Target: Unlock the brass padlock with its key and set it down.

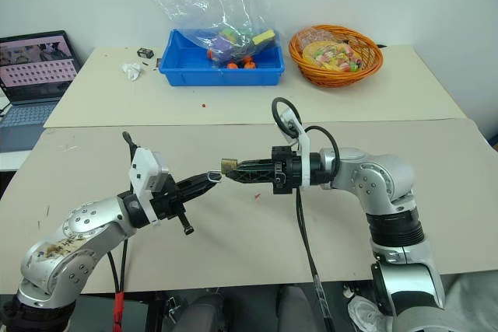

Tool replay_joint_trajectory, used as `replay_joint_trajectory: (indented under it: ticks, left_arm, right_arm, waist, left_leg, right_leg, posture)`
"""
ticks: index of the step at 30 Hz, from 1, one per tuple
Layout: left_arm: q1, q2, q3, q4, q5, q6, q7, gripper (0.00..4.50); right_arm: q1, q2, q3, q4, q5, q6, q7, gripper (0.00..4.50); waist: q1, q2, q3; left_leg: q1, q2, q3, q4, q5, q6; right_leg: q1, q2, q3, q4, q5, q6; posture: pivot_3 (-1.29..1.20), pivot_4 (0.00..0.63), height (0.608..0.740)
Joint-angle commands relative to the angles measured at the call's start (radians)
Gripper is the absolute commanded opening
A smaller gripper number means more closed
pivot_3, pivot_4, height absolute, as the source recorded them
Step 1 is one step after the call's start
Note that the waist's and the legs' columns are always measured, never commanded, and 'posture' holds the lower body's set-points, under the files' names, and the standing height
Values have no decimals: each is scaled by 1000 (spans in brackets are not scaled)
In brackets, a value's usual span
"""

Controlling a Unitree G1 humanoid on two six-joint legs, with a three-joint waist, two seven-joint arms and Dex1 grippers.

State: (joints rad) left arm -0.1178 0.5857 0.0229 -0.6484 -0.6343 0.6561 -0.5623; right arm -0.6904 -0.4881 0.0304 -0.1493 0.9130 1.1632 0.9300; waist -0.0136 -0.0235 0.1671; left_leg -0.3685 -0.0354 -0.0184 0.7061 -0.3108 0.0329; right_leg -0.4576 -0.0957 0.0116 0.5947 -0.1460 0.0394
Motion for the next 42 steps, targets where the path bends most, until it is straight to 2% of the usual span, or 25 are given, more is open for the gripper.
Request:
replay_joint_trajectory:
  ticks: [1,5,9,15,24,26,29,30,33,37,42]
  left_arm:
    - [17,20,6,-11,38,-41,-16,13]
    - [73,93,-12,-10,190,-193,-83,13]
    - [113,144,-22,-18,289,-353,-155,13]
    - [89,139,-45,-19,313,-414,-201,13]
    - [67,137,-53,-16,324,-428,-231,13]
    - [65,135,-53,-18,321,-427,-237,0]
    - [70,130,-51,-12,319,-423,-240,0]
    - [70,128,-51,-8,316,-422,-241,0]
    - [67,119,-57,3,308,-407,-241,0]
    - [74,117,-67,3,311,-395,-246,0]
    - [79,119,-69,5,304,-370,-245,0]
  right_arm:
    - [-41,-24,-51,24,49,55,-6,2]
    - [-61,-103,-25,152,18,168,1,2]
    - [-53,-165,64,269,-43,238,22,2]
    - [-65,-163,144,365,-100,304,18,2]
    - [-106,-125,163,470,-176,306,11,2]
    - [-107,-115,152,490,-191,297,1,1020]
    - [-111,-110,142,496,-204,290,3,1948]
    - [-110,-113,145,494,-216,273,3,2129]
    - [-99,-133,147,485,-243,230,11,3315]
    - [-61,-210,148,449,-303,131,21,3315]
    - [73,-378,144,291,-371,-37,75,3315]
  waist:
    - [0,0,0]
    - [1,0,0]
    - [3,0,0]
    - [2,0,0]
    - [0,0,0]
    - [0,0,0]
    - [0,0,0]
    - [0,0,0]
    - [0,0,0]
    - [6,0,0]
    - [20,0,0]
  left_leg:
    - [0,0,0,0,0,0]
    - [0,0,0,0,0,0]
    - [0,0,1,0,0,0]
    - [0,1,1,0,0,0]
    - [0,1,1,0,0,1]
    - [0,1,1,0,0,1]
    - [0,1,1,0,0,1]
    - [0,1,1,0,0,1]
    - [0,1,1,0,0,1]
    - [0,0,1,0,0,1]
    - [0,0,0,0,-1,1]
  right_leg:
    - [0,0,0,0,0,0]
    - [0,0,0,0,0,0]
    - [0,0,0,-1,0,0]
    - [0,-1,0,-1,0,0]
    - [0,0,0,-1,0,0]
    - [0,0,0,-1,0,0]
    - [0,0,0,-1,0,0]
    - [0,0,0,-1,0,0]
    - [1,0,0,-1,0,0]
    - [1,0,0,-1,0,0]
    - [1,-1,-1,-1,0,1]
  posture:
    - [0,150,728]
    - [0,150,728]
    - [0,150,728]
    - [0,150,728]
    - [0,150,728]
    - [0,150,728]
    - [0,150,728]
    - [0,150,728]
    - [0,150,728]
    - [0,150,728]
    - [0,150,728]
